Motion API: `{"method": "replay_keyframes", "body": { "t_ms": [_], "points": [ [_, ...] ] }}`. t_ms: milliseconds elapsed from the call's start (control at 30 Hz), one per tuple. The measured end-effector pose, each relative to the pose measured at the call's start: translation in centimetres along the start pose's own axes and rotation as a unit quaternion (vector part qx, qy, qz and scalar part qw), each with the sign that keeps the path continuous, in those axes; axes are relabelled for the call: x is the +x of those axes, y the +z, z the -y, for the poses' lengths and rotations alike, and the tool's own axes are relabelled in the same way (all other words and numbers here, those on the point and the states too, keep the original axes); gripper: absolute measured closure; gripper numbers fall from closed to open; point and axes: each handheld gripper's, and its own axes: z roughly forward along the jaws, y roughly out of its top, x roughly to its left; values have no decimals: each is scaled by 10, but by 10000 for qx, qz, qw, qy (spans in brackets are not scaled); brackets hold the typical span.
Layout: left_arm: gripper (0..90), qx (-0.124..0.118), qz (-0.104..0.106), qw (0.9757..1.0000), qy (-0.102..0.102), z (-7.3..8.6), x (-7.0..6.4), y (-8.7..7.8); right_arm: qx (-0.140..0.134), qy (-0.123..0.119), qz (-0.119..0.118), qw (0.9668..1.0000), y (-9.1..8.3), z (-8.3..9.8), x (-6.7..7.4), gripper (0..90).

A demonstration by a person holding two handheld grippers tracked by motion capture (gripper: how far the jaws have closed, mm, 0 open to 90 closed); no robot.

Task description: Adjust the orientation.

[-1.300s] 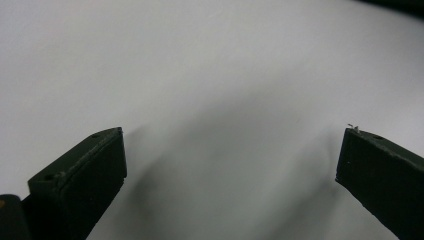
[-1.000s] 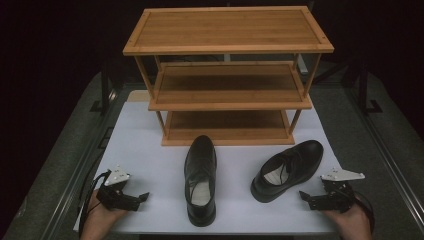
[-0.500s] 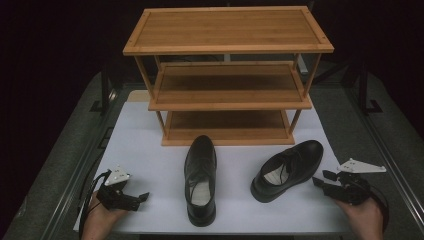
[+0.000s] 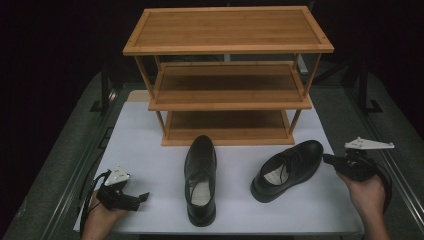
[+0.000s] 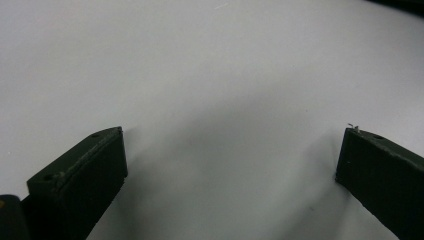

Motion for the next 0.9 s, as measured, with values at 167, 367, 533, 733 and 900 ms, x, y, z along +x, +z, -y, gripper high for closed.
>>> {"method": "replay_keyframes", "body": {
  "t_ms": [167,367,533,733,900],
  "points": [
    [0,-2,1,10000,-4,0,0,0,13,5,104,9999,13,-12,-15,897],
    [0,-3,4,10000,-9,0,0,0,-29,99,263,9996,26,-24,-34,898],
    [0,-19,1,10000,-12,0,0,0,-27,186,407,9990,40,-30,-48,898],
    [0,-22,0,10000,-8,0,0,0,78,399,372,9985,56,-23,-61,898],
    [0,-20,-1,10000,-6,0,0,0,158,398,299,9986,64,-17,-63,898]
  ]
}}
